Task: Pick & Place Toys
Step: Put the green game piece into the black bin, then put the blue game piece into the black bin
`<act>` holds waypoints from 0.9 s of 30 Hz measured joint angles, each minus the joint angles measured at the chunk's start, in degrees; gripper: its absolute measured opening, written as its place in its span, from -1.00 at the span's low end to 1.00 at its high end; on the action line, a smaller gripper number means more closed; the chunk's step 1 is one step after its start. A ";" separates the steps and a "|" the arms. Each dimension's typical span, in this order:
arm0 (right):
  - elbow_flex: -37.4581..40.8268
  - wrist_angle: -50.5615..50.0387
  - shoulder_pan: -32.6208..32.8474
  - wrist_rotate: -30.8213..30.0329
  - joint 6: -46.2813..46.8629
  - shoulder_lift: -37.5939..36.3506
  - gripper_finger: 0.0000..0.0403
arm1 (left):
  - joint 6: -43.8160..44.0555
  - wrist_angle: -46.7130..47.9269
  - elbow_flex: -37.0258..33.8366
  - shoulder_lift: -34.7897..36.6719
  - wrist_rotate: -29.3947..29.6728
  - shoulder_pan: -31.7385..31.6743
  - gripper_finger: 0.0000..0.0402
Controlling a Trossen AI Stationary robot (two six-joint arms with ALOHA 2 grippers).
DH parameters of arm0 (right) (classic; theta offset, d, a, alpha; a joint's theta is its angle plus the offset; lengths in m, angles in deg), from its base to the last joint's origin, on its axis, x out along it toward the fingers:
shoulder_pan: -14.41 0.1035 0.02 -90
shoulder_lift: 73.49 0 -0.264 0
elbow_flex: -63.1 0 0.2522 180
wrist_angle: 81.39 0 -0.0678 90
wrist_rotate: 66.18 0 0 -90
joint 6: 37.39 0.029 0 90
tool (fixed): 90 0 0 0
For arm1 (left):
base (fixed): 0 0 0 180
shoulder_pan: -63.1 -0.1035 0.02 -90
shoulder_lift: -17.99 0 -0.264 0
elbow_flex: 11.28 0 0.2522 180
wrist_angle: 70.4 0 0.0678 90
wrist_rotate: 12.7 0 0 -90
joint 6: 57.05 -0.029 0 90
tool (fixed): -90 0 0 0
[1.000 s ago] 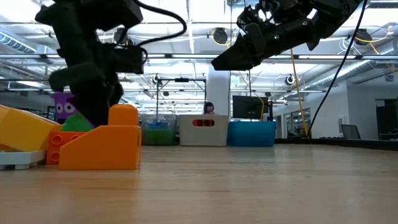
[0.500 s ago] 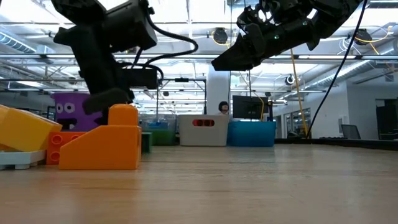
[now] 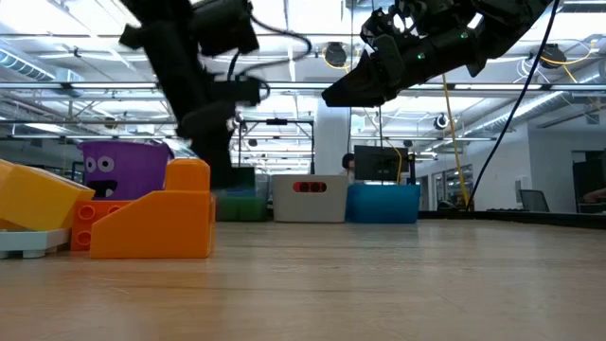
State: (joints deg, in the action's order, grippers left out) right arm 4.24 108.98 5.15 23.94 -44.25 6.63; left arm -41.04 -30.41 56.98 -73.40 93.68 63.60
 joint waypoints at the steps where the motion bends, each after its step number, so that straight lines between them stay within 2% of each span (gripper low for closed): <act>1: 0.00 0.03 -0.01 0.01 0.00 0.00 0.27 | -0.52 0.22 0.65 1.21 0.51 -0.80 -0.52; 7: 0.00 -0.03 -0.01 0.00 0.00 0.00 0.27 | 2.01 -0.10 3.28 8.39 6.94 -7.26 -0.51; 11: 0.00 -0.04 0.00 0.00 -0.01 0.00 0.27 | 4.52 -0.43 3.30 10.53 10.68 -13.02 -0.47; 18: 0.00 -0.06 0.00 0.00 -0.02 0.00 0.27 | 6.73 -2.89 3.28 5.95 8.03 -22.23 -0.50; 27: 0.00 -0.24 0.00 0.00 -0.13 0.00 0.27 | 0.68 -9.14 3.28 -0.44 6.14 -25.65 -0.05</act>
State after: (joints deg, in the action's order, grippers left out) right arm 4.24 108.74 5.15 23.95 -44.37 6.63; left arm -40.37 -39.55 60.26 -73.84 99.82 37.96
